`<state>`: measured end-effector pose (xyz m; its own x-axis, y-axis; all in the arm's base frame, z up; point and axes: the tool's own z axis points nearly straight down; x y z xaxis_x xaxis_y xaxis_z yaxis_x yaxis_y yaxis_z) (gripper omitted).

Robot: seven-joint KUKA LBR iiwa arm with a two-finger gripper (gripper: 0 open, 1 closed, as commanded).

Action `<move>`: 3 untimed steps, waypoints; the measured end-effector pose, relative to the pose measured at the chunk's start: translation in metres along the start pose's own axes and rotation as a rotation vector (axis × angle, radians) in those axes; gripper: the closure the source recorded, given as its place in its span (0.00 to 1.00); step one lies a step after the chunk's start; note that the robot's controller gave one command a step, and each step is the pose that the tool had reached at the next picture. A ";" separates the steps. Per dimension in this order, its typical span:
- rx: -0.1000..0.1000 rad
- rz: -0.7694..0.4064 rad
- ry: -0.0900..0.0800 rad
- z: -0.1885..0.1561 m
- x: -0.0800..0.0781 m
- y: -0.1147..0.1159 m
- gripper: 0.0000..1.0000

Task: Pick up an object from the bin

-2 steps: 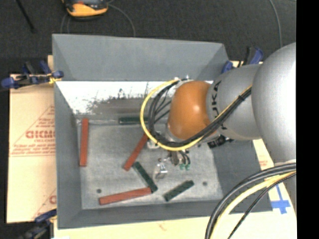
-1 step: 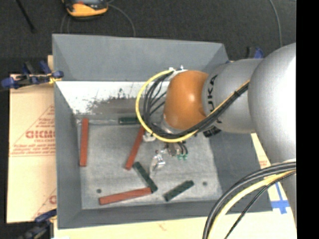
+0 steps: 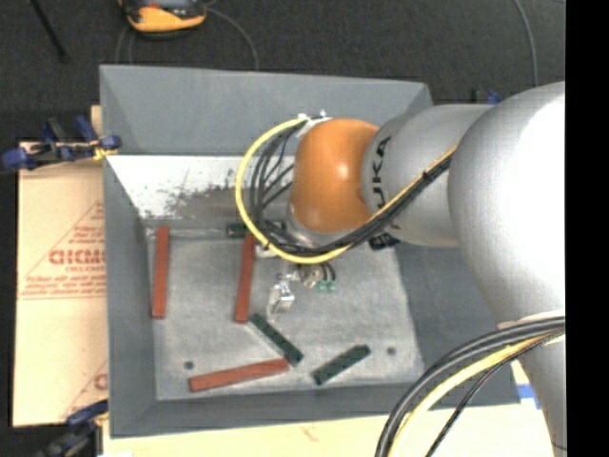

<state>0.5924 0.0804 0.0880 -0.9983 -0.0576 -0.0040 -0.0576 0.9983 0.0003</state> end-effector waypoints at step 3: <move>0.002 -0.530 -0.002 0.009 -0.013 0.042 0.00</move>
Offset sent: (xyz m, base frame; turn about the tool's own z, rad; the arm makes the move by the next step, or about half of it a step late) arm -0.0047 0.0140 0.0001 -0.4505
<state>0.6028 0.1229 0.0792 -0.8321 -0.5545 -0.0049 -0.5545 0.8322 -0.0041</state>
